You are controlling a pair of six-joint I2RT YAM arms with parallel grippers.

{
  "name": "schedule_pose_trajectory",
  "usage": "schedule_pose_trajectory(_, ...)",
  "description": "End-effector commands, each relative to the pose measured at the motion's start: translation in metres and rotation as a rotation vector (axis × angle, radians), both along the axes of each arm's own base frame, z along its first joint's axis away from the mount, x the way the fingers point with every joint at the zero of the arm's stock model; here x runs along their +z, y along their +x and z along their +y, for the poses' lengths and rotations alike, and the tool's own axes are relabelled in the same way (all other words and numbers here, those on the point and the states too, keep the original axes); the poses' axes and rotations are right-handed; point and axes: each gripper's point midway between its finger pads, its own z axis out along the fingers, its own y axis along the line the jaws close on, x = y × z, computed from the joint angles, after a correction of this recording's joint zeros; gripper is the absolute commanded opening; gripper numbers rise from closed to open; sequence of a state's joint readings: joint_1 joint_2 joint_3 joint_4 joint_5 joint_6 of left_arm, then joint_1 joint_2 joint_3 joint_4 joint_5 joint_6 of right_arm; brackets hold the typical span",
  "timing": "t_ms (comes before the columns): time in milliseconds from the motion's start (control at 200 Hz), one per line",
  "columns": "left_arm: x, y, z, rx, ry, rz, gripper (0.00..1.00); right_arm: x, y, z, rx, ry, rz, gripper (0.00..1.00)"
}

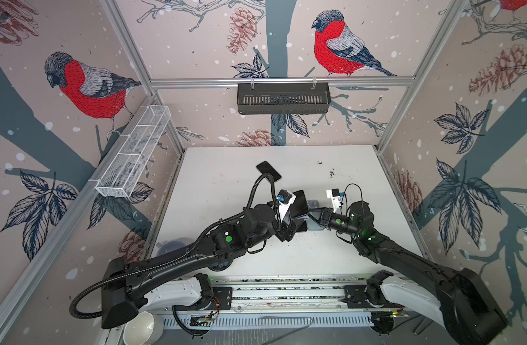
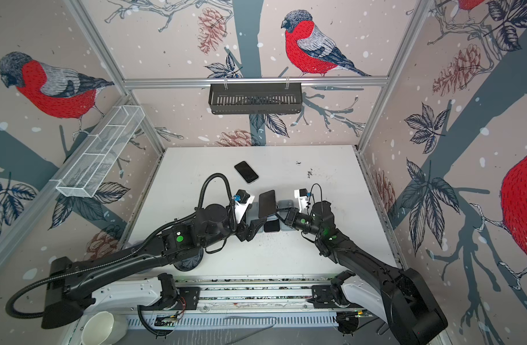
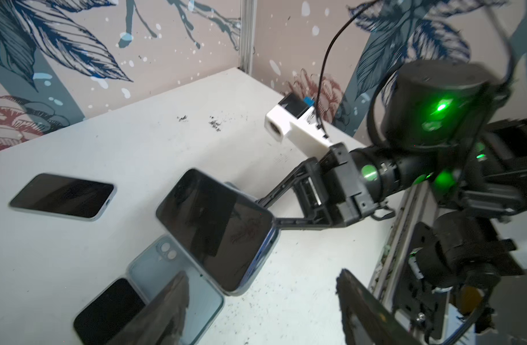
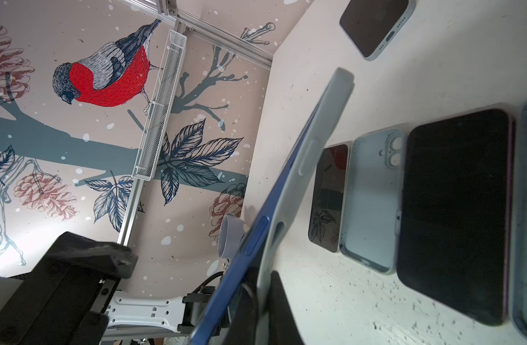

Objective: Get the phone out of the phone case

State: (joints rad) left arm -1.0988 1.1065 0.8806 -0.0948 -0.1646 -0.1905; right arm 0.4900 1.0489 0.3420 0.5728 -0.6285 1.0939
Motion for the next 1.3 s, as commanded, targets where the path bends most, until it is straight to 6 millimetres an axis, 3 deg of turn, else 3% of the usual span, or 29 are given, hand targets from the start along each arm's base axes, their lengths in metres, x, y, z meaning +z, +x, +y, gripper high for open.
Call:
schedule_pose_trajectory(0,-0.014,0.003,0.000,0.001,0.096,-0.026,0.74,0.017,0.002,0.002,-0.002,0.027,-0.072,0.00)
schedule_pose_trajectory(445,-0.032,0.009,-0.027,-0.039,0.125,0.001,0.62,0.016,-0.005,0.009,0.020,0.021,-0.084,0.00)
schedule_pose_trajectory(660,-0.040,0.017,-0.027,-0.002,0.154,-0.003,0.55,0.016,-0.009,0.008,0.029,0.024,-0.090,0.00)
schedule_pose_trajectory(981,-0.052,0.031,-0.022,0.077,0.207,-0.022,0.33,0.020,-0.015,0.009,0.049,0.038,-0.104,0.00)
schedule_pose_trajectory(1296,-0.056,0.039,-0.017,0.137,0.232,-0.055,0.25,0.021,-0.019,0.011,0.060,0.055,-0.105,0.00)
